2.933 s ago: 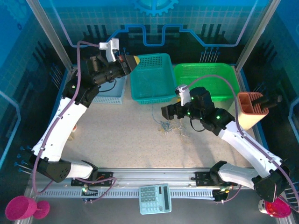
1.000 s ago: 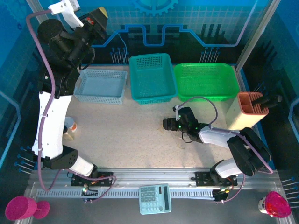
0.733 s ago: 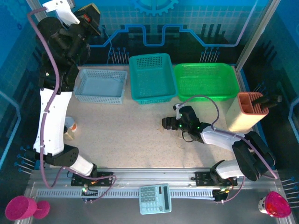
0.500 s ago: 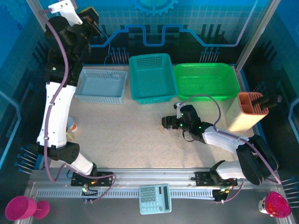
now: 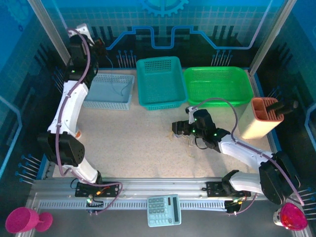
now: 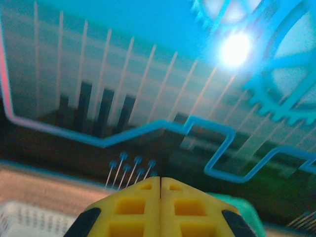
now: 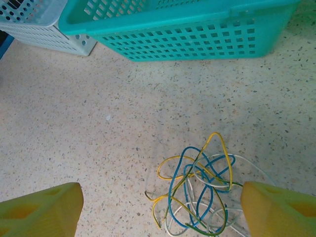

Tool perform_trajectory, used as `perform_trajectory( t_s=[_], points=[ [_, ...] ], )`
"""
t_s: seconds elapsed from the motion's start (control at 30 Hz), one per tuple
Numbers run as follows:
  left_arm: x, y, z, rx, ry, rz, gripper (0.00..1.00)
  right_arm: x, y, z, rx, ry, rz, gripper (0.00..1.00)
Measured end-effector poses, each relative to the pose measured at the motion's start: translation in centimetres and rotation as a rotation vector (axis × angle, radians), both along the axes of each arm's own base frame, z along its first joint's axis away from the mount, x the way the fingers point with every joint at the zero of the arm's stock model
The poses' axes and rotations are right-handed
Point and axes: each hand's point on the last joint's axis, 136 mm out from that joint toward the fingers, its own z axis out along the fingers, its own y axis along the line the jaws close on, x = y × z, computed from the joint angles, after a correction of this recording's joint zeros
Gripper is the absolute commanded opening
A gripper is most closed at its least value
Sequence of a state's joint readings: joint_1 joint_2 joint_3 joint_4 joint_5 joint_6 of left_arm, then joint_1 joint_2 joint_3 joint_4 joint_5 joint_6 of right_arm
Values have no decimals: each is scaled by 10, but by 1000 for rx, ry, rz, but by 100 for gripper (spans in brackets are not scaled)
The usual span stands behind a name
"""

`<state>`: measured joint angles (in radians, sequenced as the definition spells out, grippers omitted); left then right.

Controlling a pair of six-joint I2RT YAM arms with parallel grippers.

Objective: Untangle the cables

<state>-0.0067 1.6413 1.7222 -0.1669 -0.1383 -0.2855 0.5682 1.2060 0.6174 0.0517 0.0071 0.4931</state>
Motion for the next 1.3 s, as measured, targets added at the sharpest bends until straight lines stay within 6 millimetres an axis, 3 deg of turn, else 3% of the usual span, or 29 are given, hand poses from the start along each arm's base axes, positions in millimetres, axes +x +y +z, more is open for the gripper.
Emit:
perform_trajectory(
  t_s=[0.2,0.37,0.5,0.7,1.1,1.2,1.3],
  points=[
    [10,5,-91,-3,174,4,0,-3,-2,9,1,-6,1,84],
    [9,13,-154,-11,301,18,0,-4,-5,13,-7,-4,-7,84],
    [3,26,-180,-35,354,47,40,-5,-8,18,-12,1,-16,84],
    [-5,45,-189,-77,364,98,69,-1,-11,29,-11,-1,-31,84],
    [-21,41,-123,-109,211,72,86,0,-16,28,-18,10,-45,82],
    [-24,35,-115,-137,192,40,87,0,-18,28,-20,14,-50,80],
    [-28,27,-119,-172,202,7,87,0,-20,30,-21,14,-53,78]
  ],
)
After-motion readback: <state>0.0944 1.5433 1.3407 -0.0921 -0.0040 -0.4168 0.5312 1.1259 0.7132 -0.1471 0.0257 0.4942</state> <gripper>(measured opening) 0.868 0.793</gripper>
